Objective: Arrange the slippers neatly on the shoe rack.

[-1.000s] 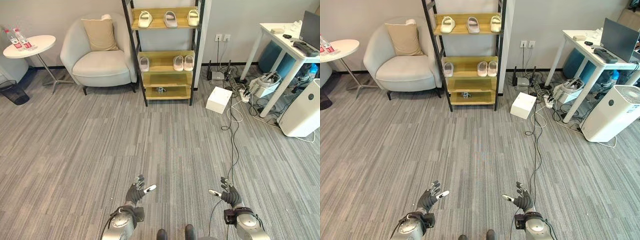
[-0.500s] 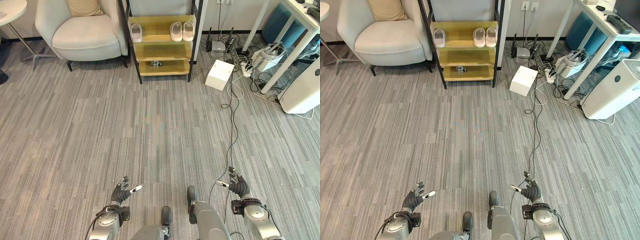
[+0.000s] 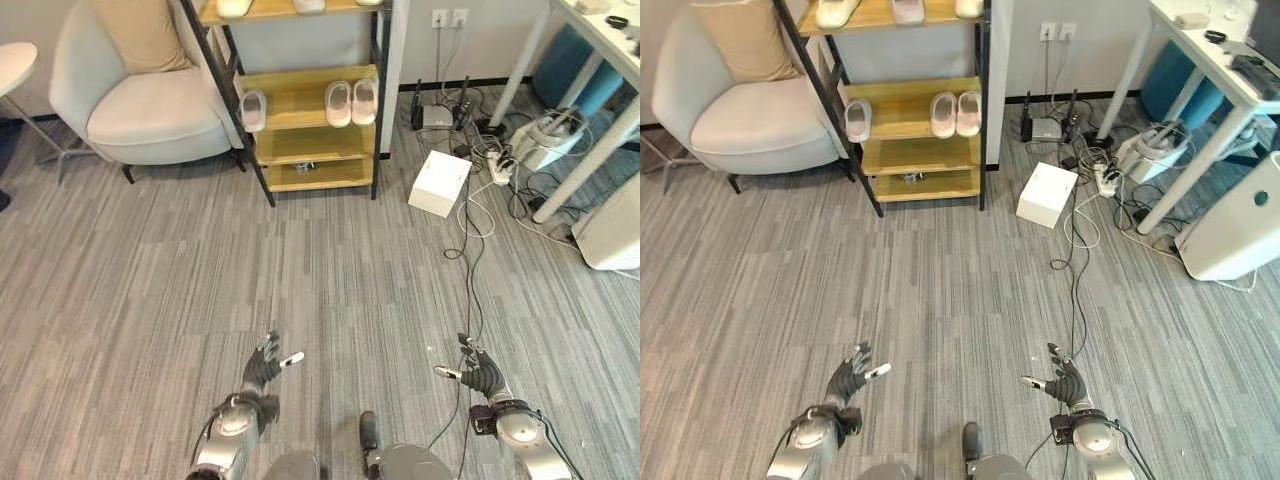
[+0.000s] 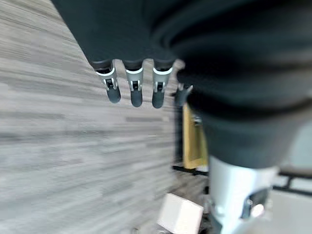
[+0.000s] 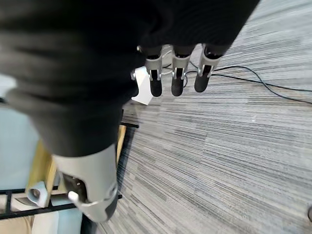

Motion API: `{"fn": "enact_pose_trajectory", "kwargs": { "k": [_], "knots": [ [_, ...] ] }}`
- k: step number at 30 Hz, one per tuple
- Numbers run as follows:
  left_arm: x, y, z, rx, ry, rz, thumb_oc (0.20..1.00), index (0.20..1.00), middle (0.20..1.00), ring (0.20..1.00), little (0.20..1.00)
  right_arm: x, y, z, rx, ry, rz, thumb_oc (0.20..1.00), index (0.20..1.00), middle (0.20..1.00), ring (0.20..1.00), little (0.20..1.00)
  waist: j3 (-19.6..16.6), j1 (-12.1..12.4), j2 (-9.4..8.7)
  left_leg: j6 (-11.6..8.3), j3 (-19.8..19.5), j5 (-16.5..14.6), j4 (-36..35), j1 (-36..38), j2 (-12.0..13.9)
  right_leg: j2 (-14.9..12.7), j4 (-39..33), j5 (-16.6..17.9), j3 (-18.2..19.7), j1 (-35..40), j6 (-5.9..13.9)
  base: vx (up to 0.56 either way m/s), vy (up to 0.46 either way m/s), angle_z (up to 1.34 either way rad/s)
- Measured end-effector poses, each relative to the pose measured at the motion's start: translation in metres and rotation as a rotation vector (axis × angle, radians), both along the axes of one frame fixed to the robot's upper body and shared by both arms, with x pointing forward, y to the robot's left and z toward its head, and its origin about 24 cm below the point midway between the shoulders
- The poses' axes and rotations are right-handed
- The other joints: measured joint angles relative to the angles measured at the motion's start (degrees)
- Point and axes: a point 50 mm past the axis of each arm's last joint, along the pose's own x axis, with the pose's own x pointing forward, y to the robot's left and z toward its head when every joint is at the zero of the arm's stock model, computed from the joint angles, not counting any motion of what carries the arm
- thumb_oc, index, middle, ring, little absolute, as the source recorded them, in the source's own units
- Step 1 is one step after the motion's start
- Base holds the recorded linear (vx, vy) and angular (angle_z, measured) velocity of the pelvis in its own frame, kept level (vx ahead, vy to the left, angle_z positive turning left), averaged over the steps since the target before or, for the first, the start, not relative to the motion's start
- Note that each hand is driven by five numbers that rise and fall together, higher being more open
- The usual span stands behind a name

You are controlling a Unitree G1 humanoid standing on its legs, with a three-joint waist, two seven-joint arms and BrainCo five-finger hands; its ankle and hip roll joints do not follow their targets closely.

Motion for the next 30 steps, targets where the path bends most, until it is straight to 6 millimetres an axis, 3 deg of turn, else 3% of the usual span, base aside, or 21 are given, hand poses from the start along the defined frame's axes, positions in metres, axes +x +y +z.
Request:
{"fn": "enact_pose_trajectory", "kwargs": {
  "k": [2, 3, 4, 5, 6, 7, 9, 10, 11, 12, 14, 15, 16, 18, 19, 21, 23, 24, 27, 28, 30],
  "knots": [
    [0.000, 0.010, 0.002, 0.032, 0.000, 0.000, 1.000, 1.000, 1.000, 1.000, 1.000, 0.004, 0.010, 0.001, 0.030, -0.014, 0.014, 1.000, 1.000, 1.000, 1.000, 1.000, 1.42, 0.05, -3.87, 2.99, 1.32, -2.99, -30.09, -3.65, -3.84, -2.53, -1.67, -2.92, -0.66, 5.29, 1.00, 0.42, -0.113, 0.21],
    [-0.003, 0.009, -0.001, 0.028, 0.010, 0.000, 1.000, 1.000, 1.000, 1.000, 1.000, 0.007, 0.012, 0.001, 0.027, -0.012, 0.032, 1.000, 1.000, 1.000, 1.000, 1.000, 2.01, -0.49, -4.83, 4.62, 1.17, 1.07, -53.64, -2.83, -7.04, -3.58, -3.36, -4.42, -1.19, 9.07, 3.76, 0.39, -0.032, 0.32],
    [-0.014, 0.009, -0.007, 0.026, 0.043, 0.008, 1.000, 1.000, 1.000, 1.000, 1.000, 0.004, 0.012, -0.003, 0.029, 0.006, 0.027, 1.000, 1.000, 1.000, 1.000, 1.000, 1.90, -0.84, -4.26, 8.25, 1.39, 5.74, -65.68, -1.26, -9.69, -3.18, -3.39, -6.05, -1.10, 13.06, 6.48, 0.75, 0.085, -0.14],
    [-0.029, 0.016, -0.014, 0.039, 0.086, 0.028, 1.000, 1.000, 1.000, 1.000, 1.000, 0.002, 0.015, -0.007, 0.019, 0.025, 0.045, 1.000, 1.000, 1.000, 1.000, 1.000, -0.34, -0.13, -3.53, 8.83, 0.75, 5.53, -70.33, -1.50, -10.96, -2.04, -4.34, -8.44, 0.49, 17.81, 9.98, 0.67, 0.097, -0.45],
    [-0.033, 0.018, -0.016, 0.047, 0.096, 0.036, 1.000, 1.000, 1.000, 1.000, 1.000, 0.003, 0.017, -0.007, 0.016, 0.028, 0.054, 1.000, 1.000, 1.000, 1.000, 1.000, -0.86, 0.04, -3.43, 8.66, -0.25, 3.45, -71.48, -1.41, -11.29, -1.55, -4.31, -10.06, 1.36, 19.21, 10.71, 0.78, 0.227, -0.46],
    [-0.032, 0.022, -0.016, 0.058, 0.104, 0.048, 1.000, 1.000, 1.000, 1.000, 1.000, 0.003, 0.020, -0.008, 0.028, 0.031, 0.048, 1.000, 1.000, 1.000, 1.000, 1.000, -1.46, -0.49, -4.42, 9.23, -1.38, 7.86, -67.39, -1.70, -13.11, -1.95, -1.55, -12.36, 2.24, 20.27, 9.13, 0.34, 0.120, -0.04],
    [-0.026, 0.018, -0.014, 0.053, 0.091, 0.035, 1.000, 1.000, 1.000, 1.000, 1.000, 0.004, 0.020, -0.008, 0.028, 0.031, 0.051, 1.000, 1.000, 1.000, 1.000, 1.000, -1.39, -0.85, -4.47, 11.33, -1.66, 9.51, -66.57, 0.16, -13.33, -2.46, 7.59, -11.80, 3.41, 17.95, 9.87, 0.48, 0.151, -0.02],
    [-0.024, 0.016, -0.012, 0.048, 0.081, 0.028, 1.000, 1.000, 1.000, 1.000, 1.000, 0.000, 0.021, -0.010, 0.030, 0.047, 0.054, 1.000, 1.000, 1.000, 1.000, 1.000, -1.62, -0.49, -3.87, 14.89, -2.32, 13.33, -67.76, 4.08, -12.29, -2.94, 12.52, -17.26, 3.91, 16.76, 10.81, 0.72, 0.203, -0.72],
    [-0.029, 0.020, -0.014, 0.056, 0.092, 0.035, 1.000, 1.000, 1.000, 1.000, 1.000, 0.001, 0.025, -0.010, 0.045, 0.040, 0.062, 1.000, 1.000, 1.000, 1.000, 1.000, -2.89, -0.04, -3.84, 14.10, -1.32, 14.10, -65.05, 6.33, -12.14, -4.82, 13.86, -18.86, 4.60, 14.47, 12.01, 0.56, 0.156, -0.79],
    [-0.030, 0.021, -0.015, 0.059, 0.095, 0.033, 1.000, 1.000, 1.000, 1.000, 1.000, 0.001, 0.026, -0.010, 0.047, 0.042, 0.065, 1.000, 1.000, 1.000, 1.000, 1.000, -4.40, -0.03, -3.74, 12.44, -1.16, 15.12, -64.58, 6.54, -12.36, -5.30, 15.13, -18.56, 4.53, 11.73, 11.26, 0.37, 0.105, -0.48],
    [-0.013, 0.019, -0.006, 0.064, 0.050, 0.017, 1.000, 1.000, 1.000, 1.000, 1.000, -0.009, 0.030, -0.017, 0.057, 0.080, 0.079, 1.000, 1.000, 1.000, 1.000, 1.000, -5.74, -1.15, -6.85, 8.62, 1.81, 10.32, -61.25, 7.38, -13.42, -8.29, 22.50, -14.67, 1.56, 7.43, 9.67, 0.25, 0.105, 0.27],
    [-0.011, 0.019, -0.005, 0.065, 0.040, 0.014, 1.000, 1.000, 1.000, 1.000, 1.000, -0.009, 0.031, -0.016, 0.057, 0.080, 0.090, 1.000, 1.000, 1.000, 1.000, 1.000, -5.46, -0.28, -6.48, 9.88, 1.32, 10.50, -60.93, 8.64, -11.89, -8.01, 29.53, -14.45, 2.07, 4.91, 11.80, 0.21, 0.092, 0.00],
    [-0.011, 0.022, -0.005, 0.074, 0.045, 0.014, 1.000, 1.000, 1.000, 1.000, 1.000, -0.007, 0.036, -0.017, 0.068, 0.081, 0.094, 1.000, 1.000, 1.000, 1.000, 1.000, -5.45, 0.53, -7.00, 12.43, 1.29, 10.72, -62.07, 10.53, -12.73, -9.35, 38.24, -14.30, 1.19, 1.32, 14.26, 0.14, 0.041, -0.24],
    [-0.008, 0.020, -0.004, 0.079, 0.040, 0.000, 1.000, 1.000, 1.000, 1.000, 1.000, -0.006, 0.040, -0.017, 0.083, 0.076, 0.095, 1.000, 1.000, 1.000, 1.000, 1.000, -4.68, -0.21, -6.20, 14.31, -1.16, 10.30, -64.80, 15.91, -13.31, -10.67, 48.32, -14.82, 0.71, -4.52, 15.71, 0.22, 0.031, 0.20],
    [-0.005, 0.018, -0.002, 0.077, 0.033, -0.010, 1.000, 1.000, 1.000, 1.000, 1.000, -0.003, 0.040, -0.016, 0.085, 0.067, 0.091, 1.000, 1.000, 1.000, 1.000, 1.000, -4.02, -0.27, -5.18, 14.54, -1.95, 10.14, -65.89, 18.23, -13.33, -12.05, 52.17, -15.36, 0.47, -8.48, 14.77, 0.19, -0.047, 0.37],
    [0.000, 0.011, 0.001, 0.073, 0.015, -0.037, 1.000, 1.000, 1.000, 1.000, 1.000, 0.000, 0.038, -0.014, 0.078, 0.061, 0.093, 1.000, 1.000, 1.000, 1.000, 1.000, -2.66, -0.26, -2.90, 14.54, -2.78, 10.12, -67.32, 20.97, -12.24, -13.73, 48.94, -17.45, -1.15, -12.52, 13.17, 0.10, -0.071, 0.28],
    [0.000, 0.009, 0.002, 0.067, 0.006, -0.048, 1.000, 1.000, 1.000, 1.000, 1.000, 0.003, 0.039, -0.012, 0.075, 0.053, 0.107, 1.000, 1.000, 1.000, 1.000, 1.000, -1.27, -0.02, 0.11, 13.82, -3.30, 9.73, -67.74, 23.40, -9.55, -13.59, 32.82, -16.68, -3.47, -14.93, 12.99, 0.07, -0.122, 0.21],
    [-0.001, 0.010, 0.002, 0.070, 0.010, -0.049, 1.000, 1.000, 1.000, 1.000, 1.000, 0.006, 0.040, -0.011, 0.076, 0.046, 0.112, 1.000, 1.000, 1.000, 1.000, 1.000, -1.05, 0.32, 0.42, 13.14, -3.18, 9.26, -67.92, 24.44, -8.99, -13.20, 28.80, -15.74, -3.46, -15.86, 12.98, 0.11, -0.246, 0.11],
    [-0.001, 0.015, 0.003, 0.088, 0.006, -0.053, 1.000, 1.000, 1.000, 1.000, 1.000, 0.007, 0.042, -0.011, 0.074, 0.049, 0.131, 1.000, 1.000, 1.000, 1.000, 1.000, -0.99, 1.26, 0.19, 10.12, -1.28, 7.32, -68.16, 27.57, -6.74, -9.13, 10.59, -6.15, -3.30, -16.51, 11.36, 0.09, -0.180, 0.13],
    [-0.001, 0.016, 0.004, 0.105, 0.002, -0.064, 1.000, 1.000, 1.000, 1.000, 1.000, 0.007, 0.042, -0.011, 0.073, 0.047, 0.130, 1.000, 1.000, 1.000, 1.000, 1.000, -1.03, 1.13, -0.20, 10.04, -1.12, 7.27, -68.16, 27.79, -6.79, -8.74, 8.86, -3.65, -3.53, -16.80, 10.56, 0.14, -0.204, 0.41],
    [-0.006, 0.014, 0.006, 0.101, -0.011, -0.080, 1.000, 1.000, 1.000, 1.000, 1.000, -0.004, 0.038, -0.017, 0.073, 0.080, 0.114, 1.000, 1.000, 1.000, 1.000, 1.000, -2.46, 0.76, -2.47, 6.64, -0.30, 4.96, -68.41, 30.89, -7.80, -7.62, 7.99, 2.70, -3.10, -15.25, 7.12, 0.20, -0.258, 0.68]
  ]
}}
